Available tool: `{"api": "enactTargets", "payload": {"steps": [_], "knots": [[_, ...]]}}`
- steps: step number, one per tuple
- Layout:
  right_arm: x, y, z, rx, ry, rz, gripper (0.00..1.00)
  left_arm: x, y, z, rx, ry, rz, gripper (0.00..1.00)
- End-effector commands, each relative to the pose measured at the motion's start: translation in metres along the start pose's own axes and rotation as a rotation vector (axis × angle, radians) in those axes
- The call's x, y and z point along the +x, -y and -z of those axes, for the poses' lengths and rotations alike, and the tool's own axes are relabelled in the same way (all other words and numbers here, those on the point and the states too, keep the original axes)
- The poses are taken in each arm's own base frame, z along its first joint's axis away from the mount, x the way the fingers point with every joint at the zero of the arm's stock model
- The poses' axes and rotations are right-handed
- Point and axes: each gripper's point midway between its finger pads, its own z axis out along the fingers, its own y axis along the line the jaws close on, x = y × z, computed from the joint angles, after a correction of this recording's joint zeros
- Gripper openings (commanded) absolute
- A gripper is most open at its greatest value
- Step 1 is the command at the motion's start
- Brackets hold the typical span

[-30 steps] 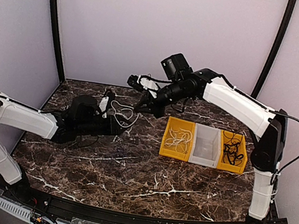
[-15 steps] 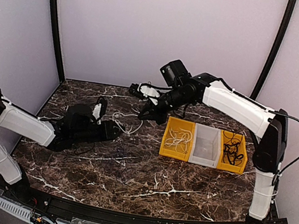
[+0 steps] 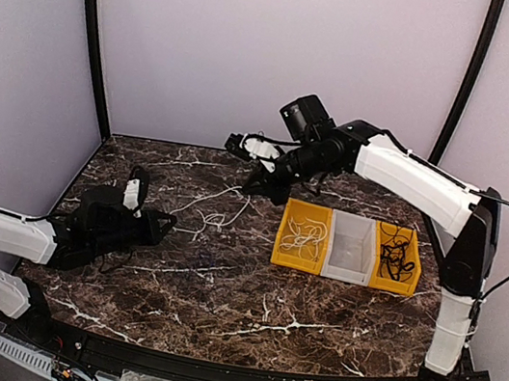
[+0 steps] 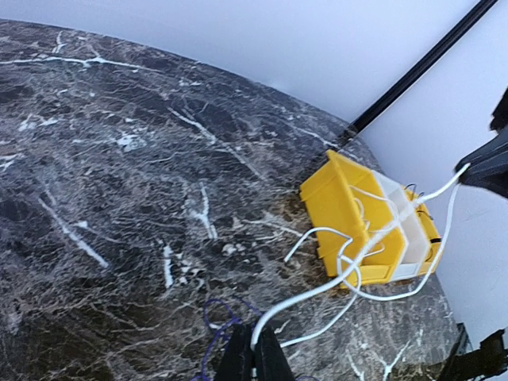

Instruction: Untangle the cables

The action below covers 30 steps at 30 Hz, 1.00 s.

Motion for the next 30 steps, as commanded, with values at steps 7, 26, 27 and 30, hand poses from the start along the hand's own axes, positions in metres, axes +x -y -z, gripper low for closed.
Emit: {"api": "enactTargets", "payload": {"steps": [7,26,27,30], "knots": [[0.011,0.074,0.086,0.278,0.078,-0.101,0.0,0.015,-0.031,-0.003,-0.177,-0.08,-0.09,0.03],[0.052,0.098,0.146,0.414,0.076,-0.173,0.0,0.016,-0.005,-0.037,-0.097,-0.148,-0.093,0.36],[0.056,0.098,0.146,0.415,0.065,-0.173,0.0,0.014,-0.004,-0.035,-0.096,-0.144,-0.094,0.37],[0.068,0.094,0.146,0.421,0.025,-0.174,0.0,0.012,-0.005,-0.031,-0.102,-0.136,-0.103,0.37]]}}
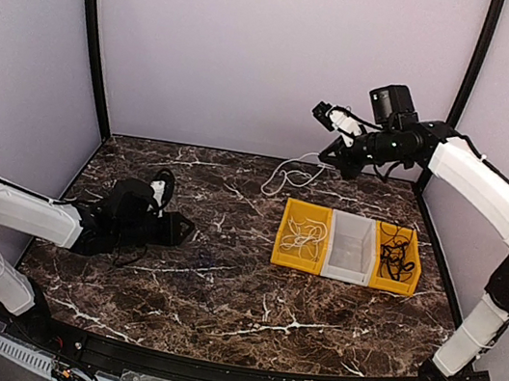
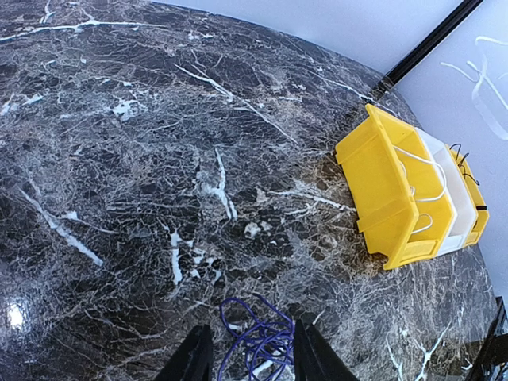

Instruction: Untangle the cables

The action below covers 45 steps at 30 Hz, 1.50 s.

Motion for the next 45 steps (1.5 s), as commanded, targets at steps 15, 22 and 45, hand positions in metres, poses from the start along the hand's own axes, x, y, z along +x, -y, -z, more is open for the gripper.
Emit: {"api": "enactTargets", "payload": {"steps": [15,22,45], "knots": [[0.081,-0.004,0.014,0.069,-0.229,0.031,0.0,-0.023,0.004,0.019,-0.005,0.077,-0.03,0.39],[0.099,0.004,0.016,0.113,-0.297,0.062,0.0,-0.021,0.004,0.015,-0.007,0.069,-0.036,0.39],[0.141,-0.017,-0.084,-0.087,-0.367,-0.025,0.0,-0.016,-0.001,0.023,-0.011,0.068,-0.009,0.4]]}}
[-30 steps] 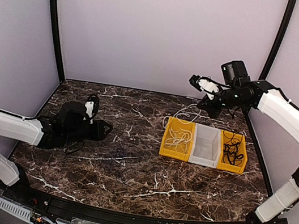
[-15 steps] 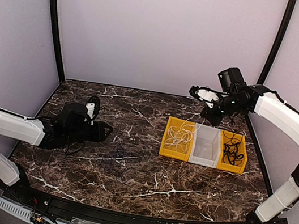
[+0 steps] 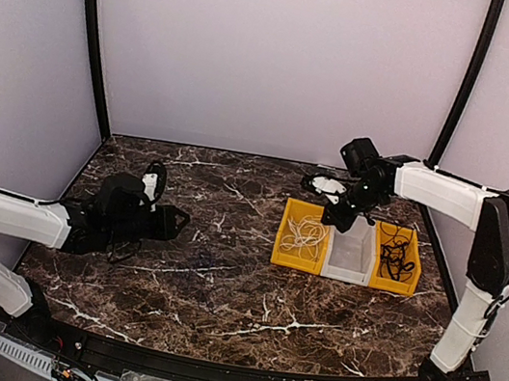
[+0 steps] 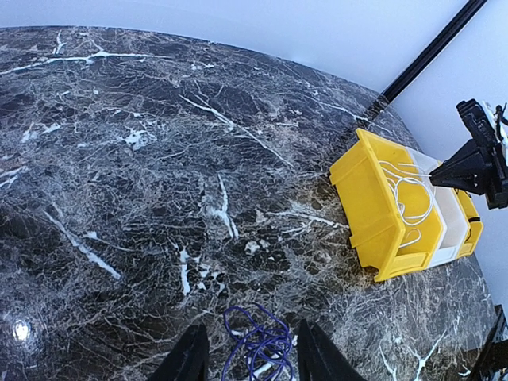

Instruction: Untangle the cables

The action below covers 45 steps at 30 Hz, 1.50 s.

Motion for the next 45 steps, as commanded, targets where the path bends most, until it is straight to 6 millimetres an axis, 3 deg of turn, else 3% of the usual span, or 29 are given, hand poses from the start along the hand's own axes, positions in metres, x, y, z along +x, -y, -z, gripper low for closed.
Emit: {"api": "enactTargets", "payload": {"steps": [1,8,13,18,21,26,31,36,38,41,45], "knots": [[-0.022,0.008,-0.006,-0.002,0.071,-0.02,0.0,0.003,-0.005,0.003,-0.012,0.0,0.011,0.4],[-0.032,0.001,-0.031,-0.064,0.067,-0.039,0.0,0.005,-0.003,0.0,-0.001,-0.006,0.014,0.4],[-0.026,-0.002,-0.05,-0.072,0.013,-0.037,0.0,0.006,-0.004,0.001,-0.007,-0.006,0.011,0.4],[-0.02,-0.002,-0.052,-0.065,-0.021,-0.039,0.0,0.004,-0.006,0.004,-0.013,0.001,0.006,0.41],[-0.022,0.0,-0.041,-0.049,-0.02,-0.039,0.01,0.003,-0.007,0.006,-0.02,0.005,-0.003,0.41],[-0.025,0.004,-0.011,-0.005,-0.001,-0.044,0.22,0.002,-0.01,0.011,-0.03,0.015,-0.013,0.41],[-0.023,0.013,0.017,0.067,-0.014,-0.036,0.32,0.007,-0.016,0.012,-0.044,0.01,-0.027,0.42],[-0.044,0.02,0.044,0.103,0.052,-0.03,0.38,0.017,-0.02,0.009,-0.057,-0.029,-0.069,0.43],[-0.06,0.013,0.05,0.073,0.106,-0.015,0.38,0.021,-0.02,0.007,-0.061,-0.049,-0.076,0.44],[-0.084,-0.014,0.052,-0.022,0.197,0.037,0.38,0.026,-0.018,0.003,-0.052,-0.084,-0.076,0.45],[-0.11,-0.086,0.051,-0.27,0.298,0.144,0.38,0.042,-0.016,0.0,-0.036,-0.162,-0.063,0.45]]}}
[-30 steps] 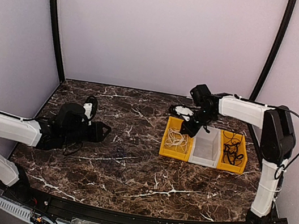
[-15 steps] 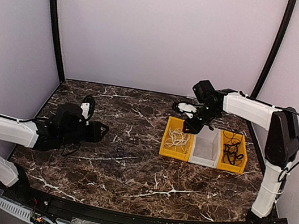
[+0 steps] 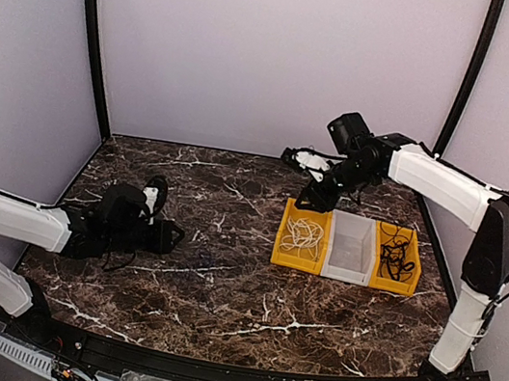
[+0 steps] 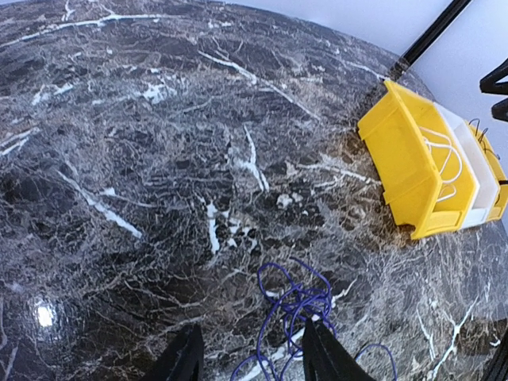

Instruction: Untangle the cables

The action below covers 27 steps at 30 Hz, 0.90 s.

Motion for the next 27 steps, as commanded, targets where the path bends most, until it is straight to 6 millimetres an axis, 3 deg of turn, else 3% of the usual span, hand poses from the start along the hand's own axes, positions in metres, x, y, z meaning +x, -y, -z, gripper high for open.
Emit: {"api": "enactTargets", "payload": {"steps": [1,4,6,11,15,22,27], "knots": [[-0.045,-0.093,0.006,-0.322,0.179,0.137,0.39,0.018,0.002,-0.003,0.013,-0.101,-0.001,0.45],[-0.048,-0.172,0.003,-0.551,0.206,0.251,0.48,0.031,-0.01,-0.003,-0.043,-0.143,0.024,0.55],[-0.043,-0.209,-0.004,-0.645,0.181,0.287,0.5,0.038,-0.02,-0.004,-0.091,-0.164,0.036,0.59],[-0.026,-0.263,-0.039,-0.67,0.092,0.356,0.51,0.046,-0.026,-0.003,-0.109,-0.182,0.051,0.6],[-0.017,-0.284,-0.065,-0.659,0.04,0.365,0.52,0.046,-0.026,-0.001,-0.109,-0.183,0.054,0.6],[-0.01,-0.294,-0.101,-0.665,-0.028,0.3,0.51,0.04,-0.024,0.007,-0.095,-0.159,0.065,0.59],[-0.024,-0.294,-0.095,-0.668,0.005,0.28,0.32,0.032,-0.013,0.014,-0.029,-0.127,0.043,0.59]]}}
